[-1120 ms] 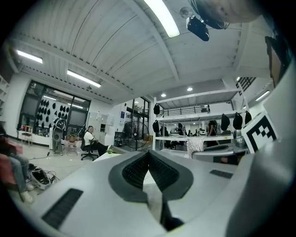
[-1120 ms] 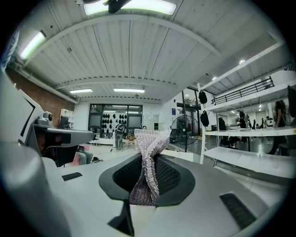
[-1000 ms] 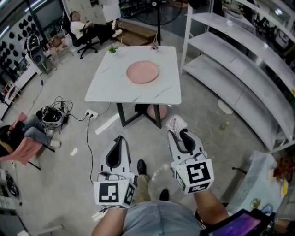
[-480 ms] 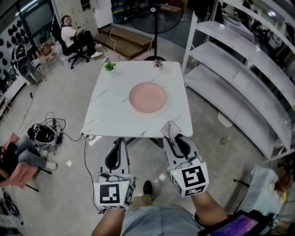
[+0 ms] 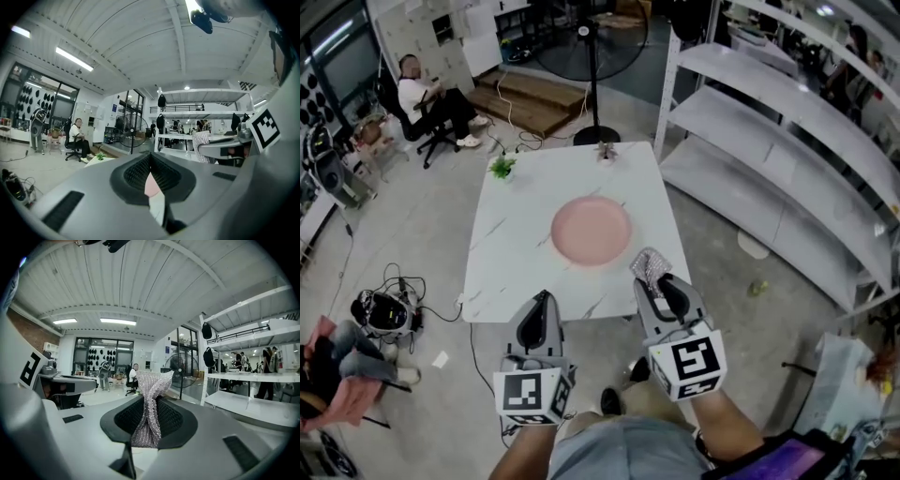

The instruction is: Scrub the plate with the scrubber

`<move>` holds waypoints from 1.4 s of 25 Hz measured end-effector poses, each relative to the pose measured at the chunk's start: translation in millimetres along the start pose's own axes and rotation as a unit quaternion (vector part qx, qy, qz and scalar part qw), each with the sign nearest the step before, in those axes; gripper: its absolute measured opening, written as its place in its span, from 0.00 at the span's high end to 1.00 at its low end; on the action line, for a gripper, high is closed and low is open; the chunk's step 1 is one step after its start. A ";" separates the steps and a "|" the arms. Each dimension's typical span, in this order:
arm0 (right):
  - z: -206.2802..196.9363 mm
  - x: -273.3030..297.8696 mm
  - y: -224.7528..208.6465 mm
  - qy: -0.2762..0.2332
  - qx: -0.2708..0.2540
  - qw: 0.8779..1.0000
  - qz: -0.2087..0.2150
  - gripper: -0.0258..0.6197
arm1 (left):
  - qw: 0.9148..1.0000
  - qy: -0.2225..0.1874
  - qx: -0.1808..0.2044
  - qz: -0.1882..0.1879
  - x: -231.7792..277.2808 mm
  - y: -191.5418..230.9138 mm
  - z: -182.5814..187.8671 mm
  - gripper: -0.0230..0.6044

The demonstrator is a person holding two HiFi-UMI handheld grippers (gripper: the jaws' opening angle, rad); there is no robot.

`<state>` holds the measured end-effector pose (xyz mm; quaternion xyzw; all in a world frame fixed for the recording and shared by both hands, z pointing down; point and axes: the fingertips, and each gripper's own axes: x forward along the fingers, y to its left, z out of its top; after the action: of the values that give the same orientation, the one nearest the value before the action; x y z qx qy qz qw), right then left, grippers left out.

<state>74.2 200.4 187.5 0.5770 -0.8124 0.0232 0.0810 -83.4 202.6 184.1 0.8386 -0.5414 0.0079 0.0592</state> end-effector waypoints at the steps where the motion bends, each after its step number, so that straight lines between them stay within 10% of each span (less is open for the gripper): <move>1: -2.6 4.9 -4.4 0.003 0.003 1.000 -0.002 0.81 | 1.000 0.006 0.000 -0.002 6.4 0.6 -5.1 0.95; 18: -11.0 171.0 -113.4 0.020 0.054 0.998 0.031 0.81 | 0.997 0.063 0.035 0.024 190.3 26.5 -15.8 0.95; 35: 15.0 273.6 -124.7 0.024 0.020 0.995 0.090 0.81 | 0.995 0.056 0.032 0.074 268.4 82.1 -1.4 0.95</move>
<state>102.1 -98.6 209.1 0.5027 -0.8580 0.0605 0.0863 -47.0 -74.2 213.8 0.7963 -0.5969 0.0762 0.0618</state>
